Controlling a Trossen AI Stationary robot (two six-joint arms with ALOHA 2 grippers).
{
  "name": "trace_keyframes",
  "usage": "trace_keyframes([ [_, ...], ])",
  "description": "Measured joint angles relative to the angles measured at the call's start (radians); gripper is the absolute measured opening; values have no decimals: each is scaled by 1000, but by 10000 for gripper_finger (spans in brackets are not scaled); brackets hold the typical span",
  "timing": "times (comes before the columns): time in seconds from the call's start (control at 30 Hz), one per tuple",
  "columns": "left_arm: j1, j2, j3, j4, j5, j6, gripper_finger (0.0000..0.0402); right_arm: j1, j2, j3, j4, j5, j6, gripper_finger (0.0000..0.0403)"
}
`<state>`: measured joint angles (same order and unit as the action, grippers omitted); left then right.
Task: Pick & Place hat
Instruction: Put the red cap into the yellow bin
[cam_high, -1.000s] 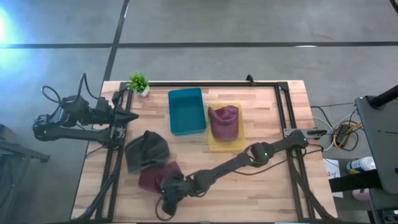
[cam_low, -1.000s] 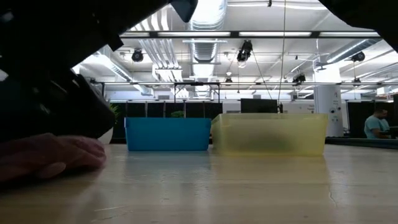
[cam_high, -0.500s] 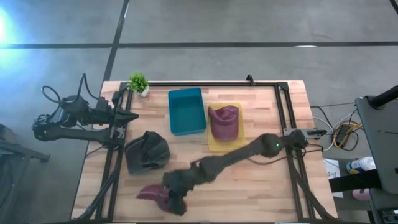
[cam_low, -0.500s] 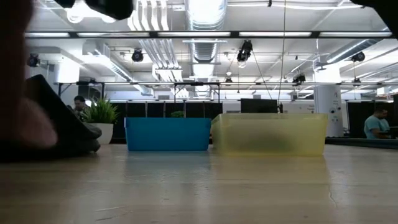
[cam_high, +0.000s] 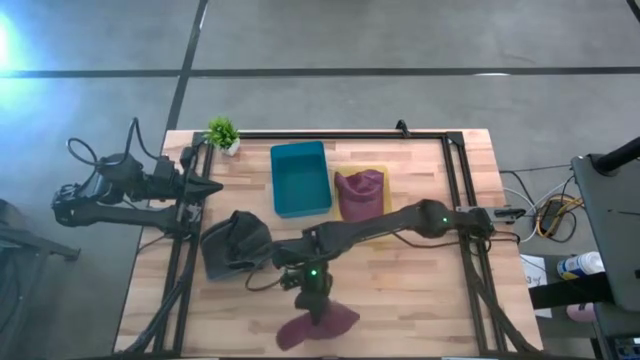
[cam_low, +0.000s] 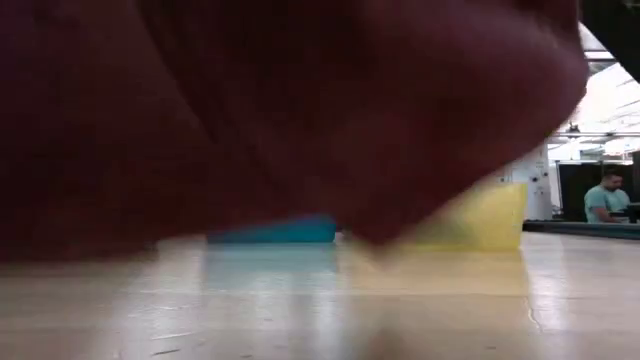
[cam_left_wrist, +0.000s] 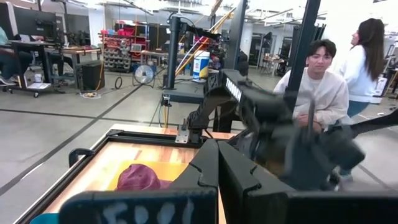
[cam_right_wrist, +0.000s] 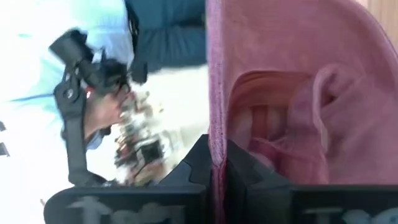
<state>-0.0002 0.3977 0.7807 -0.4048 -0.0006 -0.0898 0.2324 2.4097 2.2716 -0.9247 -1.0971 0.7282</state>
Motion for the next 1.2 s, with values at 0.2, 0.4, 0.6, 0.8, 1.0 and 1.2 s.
trace_keyframes([
  [0.2,0,1,0,-1,0,0,0,-36,27,-161,48,-149,-17,9],
  [0.4,0,3,0,0,0,0,0,-81,28,-280,237,-131,37,17],
  [0.6,0,3,0,0,0,0,0,-137,28,-299,369,87,80,40],
  [0.8,0,3,0,0,0,0,0,-151,26,-293,367,212,27,95],
  [1.0,0,3,0,0,0,0,0,-140,18,-281,359,382,-33,177],
  [1.2,0,3,0,-1,0,0,0,-100,-3,-204,334,704,-186,245],
])
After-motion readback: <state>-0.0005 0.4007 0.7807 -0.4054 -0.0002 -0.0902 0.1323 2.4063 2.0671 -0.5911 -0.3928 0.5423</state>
